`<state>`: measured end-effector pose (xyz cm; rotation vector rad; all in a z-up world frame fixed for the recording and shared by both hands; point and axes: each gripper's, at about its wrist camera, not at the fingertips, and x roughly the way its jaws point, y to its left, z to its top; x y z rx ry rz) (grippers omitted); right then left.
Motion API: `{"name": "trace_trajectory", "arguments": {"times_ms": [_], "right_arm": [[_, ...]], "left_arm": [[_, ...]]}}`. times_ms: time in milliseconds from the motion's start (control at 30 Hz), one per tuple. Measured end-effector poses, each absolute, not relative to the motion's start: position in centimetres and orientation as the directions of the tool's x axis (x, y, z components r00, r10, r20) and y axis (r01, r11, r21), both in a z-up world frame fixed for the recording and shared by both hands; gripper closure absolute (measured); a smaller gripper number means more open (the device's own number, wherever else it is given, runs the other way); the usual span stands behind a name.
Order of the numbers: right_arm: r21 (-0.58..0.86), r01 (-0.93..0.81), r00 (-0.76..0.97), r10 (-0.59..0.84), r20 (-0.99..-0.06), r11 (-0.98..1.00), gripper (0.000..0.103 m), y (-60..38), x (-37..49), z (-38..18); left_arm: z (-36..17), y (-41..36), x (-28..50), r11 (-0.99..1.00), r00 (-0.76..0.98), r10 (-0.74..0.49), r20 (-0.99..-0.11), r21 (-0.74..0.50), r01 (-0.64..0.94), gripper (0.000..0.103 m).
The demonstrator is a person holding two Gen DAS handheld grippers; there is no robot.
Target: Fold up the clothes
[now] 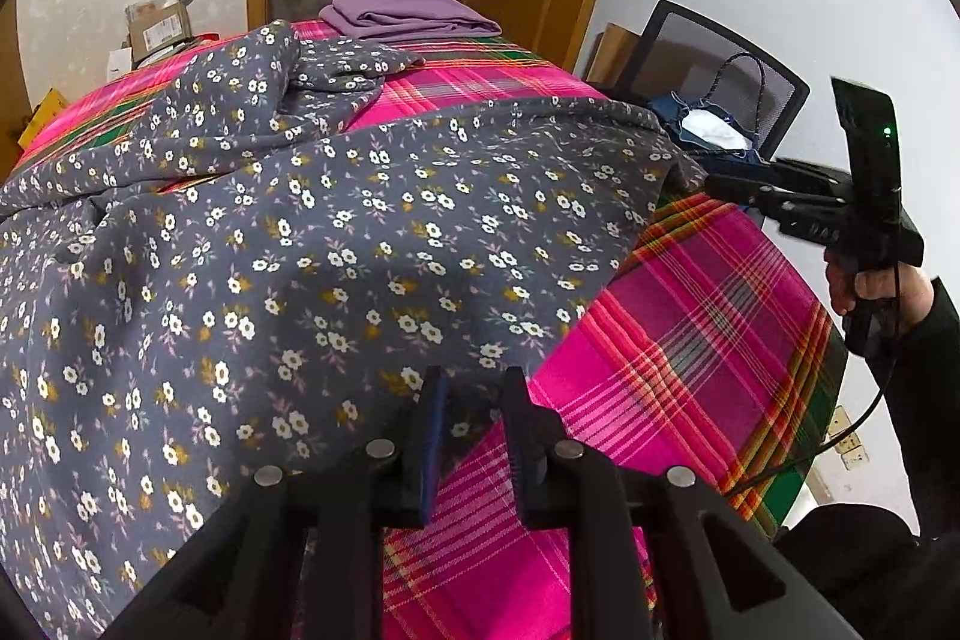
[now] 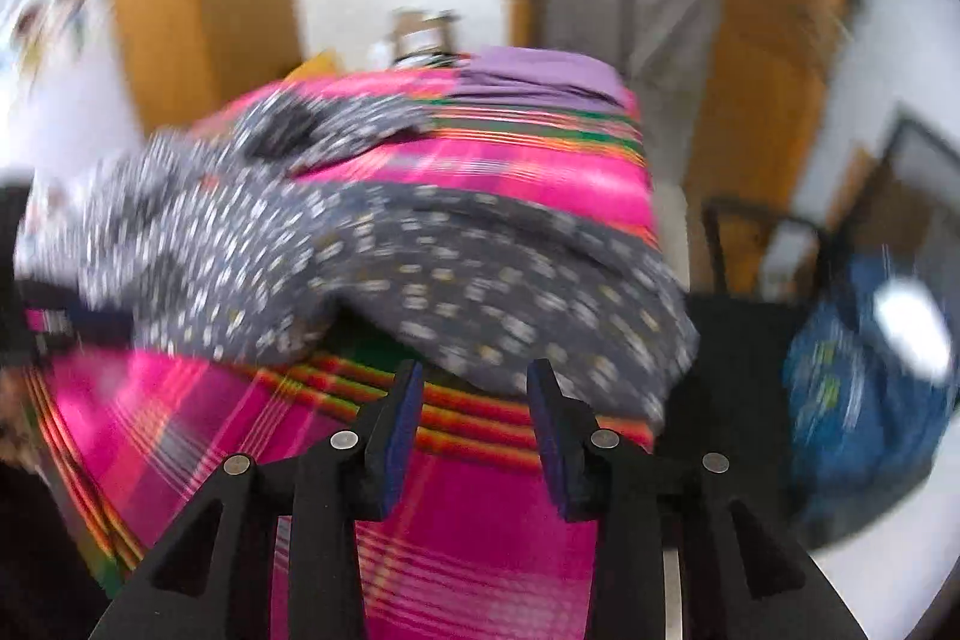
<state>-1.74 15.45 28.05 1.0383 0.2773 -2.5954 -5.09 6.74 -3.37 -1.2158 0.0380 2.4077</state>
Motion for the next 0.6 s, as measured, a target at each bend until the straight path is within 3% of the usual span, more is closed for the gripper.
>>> {"name": "trace_trajectory", "arguments": {"times_ms": [167,433,567,600], "right_arm": [[-0.212,0.446,-0.669,-0.167,-0.724,-0.869,0.066,12.5,-3.0,26.9],[-0.238,0.464,-0.677,-0.168,-0.717,-0.853,0.068,11.4,-4.3,26.8],[-0.204,0.430,-0.699,-0.181,-0.692,-0.879,0.094,12.2,-4.9,27.9],[-0.193,0.421,-0.704,-0.185,-0.685,-0.886,0.095,12.3,-5.0,28.1]], "left_arm": [[-3.5,7.1,-4.4,-0.897,-0.534,0.356,-0.767,-0.121,-0.425,0.085],[-3.5,7.8,-4.2,-0.886,-0.550,0.339,-0.763,-0.064,-0.458,0.083],[-3.6,7.7,-4.1,-0.882,-0.549,0.354,-0.758,-0.075,-0.464,0.078],[-3.6,7.8,-4.2,-0.882,-0.548,0.352,-0.759,-0.072,-0.466,0.078]]}}
